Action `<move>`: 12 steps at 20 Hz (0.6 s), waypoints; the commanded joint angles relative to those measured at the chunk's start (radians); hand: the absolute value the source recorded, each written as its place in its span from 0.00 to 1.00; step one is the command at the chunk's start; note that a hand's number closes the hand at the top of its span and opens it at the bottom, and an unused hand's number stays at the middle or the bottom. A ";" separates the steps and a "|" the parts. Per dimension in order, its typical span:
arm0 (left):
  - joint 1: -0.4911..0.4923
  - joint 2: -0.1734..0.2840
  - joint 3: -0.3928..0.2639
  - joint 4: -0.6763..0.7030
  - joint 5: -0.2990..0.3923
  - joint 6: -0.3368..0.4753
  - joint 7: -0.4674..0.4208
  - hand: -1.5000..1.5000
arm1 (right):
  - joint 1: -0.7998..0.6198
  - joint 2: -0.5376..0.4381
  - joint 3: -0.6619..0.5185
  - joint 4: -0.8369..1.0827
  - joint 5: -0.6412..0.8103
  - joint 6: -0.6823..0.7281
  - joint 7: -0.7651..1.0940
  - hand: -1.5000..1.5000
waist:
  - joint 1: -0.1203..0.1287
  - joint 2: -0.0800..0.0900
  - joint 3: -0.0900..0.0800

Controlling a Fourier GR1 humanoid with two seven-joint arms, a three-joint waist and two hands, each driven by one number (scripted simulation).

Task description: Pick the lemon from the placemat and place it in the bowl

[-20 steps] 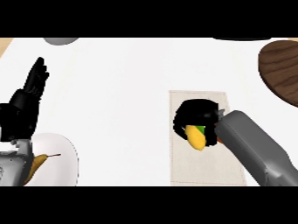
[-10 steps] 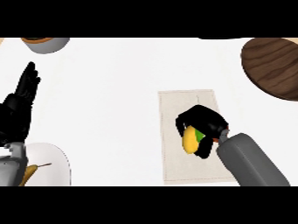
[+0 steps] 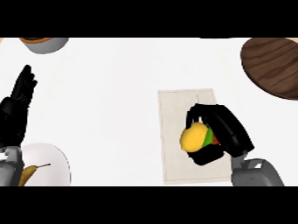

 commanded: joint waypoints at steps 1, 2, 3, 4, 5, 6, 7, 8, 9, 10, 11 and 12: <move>0.006 -0.036 -0.035 -0.025 -0.027 0.025 0.000 0.50 | 0.039 -0.022 -0.093 -0.270 -0.001 0.008 0.209 1.00 | 0.019 0.007 0.001; 0.003 -0.046 -0.038 0.000 -0.024 0.021 -0.026 0.50 | 0.073 -0.080 -0.147 -0.304 -0.017 0.026 0.193 1.00 | 0.028 0.014 0.001; -0.015 -0.017 -0.014 -0.018 0.000 -0.006 -0.023 0.50 | 0.084 -0.040 -0.119 -0.363 0.018 0.018 0.282 1.00 | 0.041 0.015 0.001; -0.031 -0.011 -0.023 -0.010 -0.005 -0.021 0.002 0.50 | 0.133 -0.053 -0.138 -0.401 0.013 0.012 0.273 1.00 | 0.048 0.018 0.002; -0.044 -0.003 0.009 0.021 0.029 -0.040 -0.005 0.50 | 0.086 -0.076 -0.221 -0.402 -0.051 0.055 0.291 1.00 | 0.054 0.021 0.002; -0.045 -0.062 -0.041 0.065 -0.041 0.020 -0.084 0.50 | 0.104 -0.052 -0.210 -0.426 -0.040 0.032 0.303 1.00 | 0.057 0.023 0.002; -0.070 -0.027 -0.021 0.029 -0.003 -0.029 -0.014 0.50 | 0.040 -0.075 -0.305 -0.326 -0.091 0.021 0.245 1.00 | 0.069 0.025 0.003; -0.073 -0.042 -0.039 -0.005 -0.021 -0.017 0.029 0.50 | 0.050 -0.067 -0.301 -0.349 -0.076 0.018 0.277 1.00 | 0.071 0.024 0.003; -0.096 -0.102 -0.089 0.020 -0.089 0.056 0.028 0.50 | 0.053 -0.083 -0.334 -0.411 -0.136 0.067 0.308 1.00 | 0.065 0.023 0.003; -0.025 -0.041 -0.026 -0.028 -0.005 -0.032 -0.004 0.50 | 0.013 -0.079 -0.372 -0.296 -0.132 0.022 0.256 1.00 | 0.079 0.024 0.003; -0.061 -0.018 -0.010 -0.006 0.007 -0.056 0.001 0.50 | 0.032 -0.113 -0.437 -0.222 -0.159 -0.004 0.158 1.00 | 0.077 0.026 0.003; -0.033 -0.087 -0.079 -0.011 -0.082 0.031 -0.015 0.50 | -0.016 -0.135 -0.502 -0.191 -0.212 0.010 0.164 1.00 | 0.077 0.026 0.004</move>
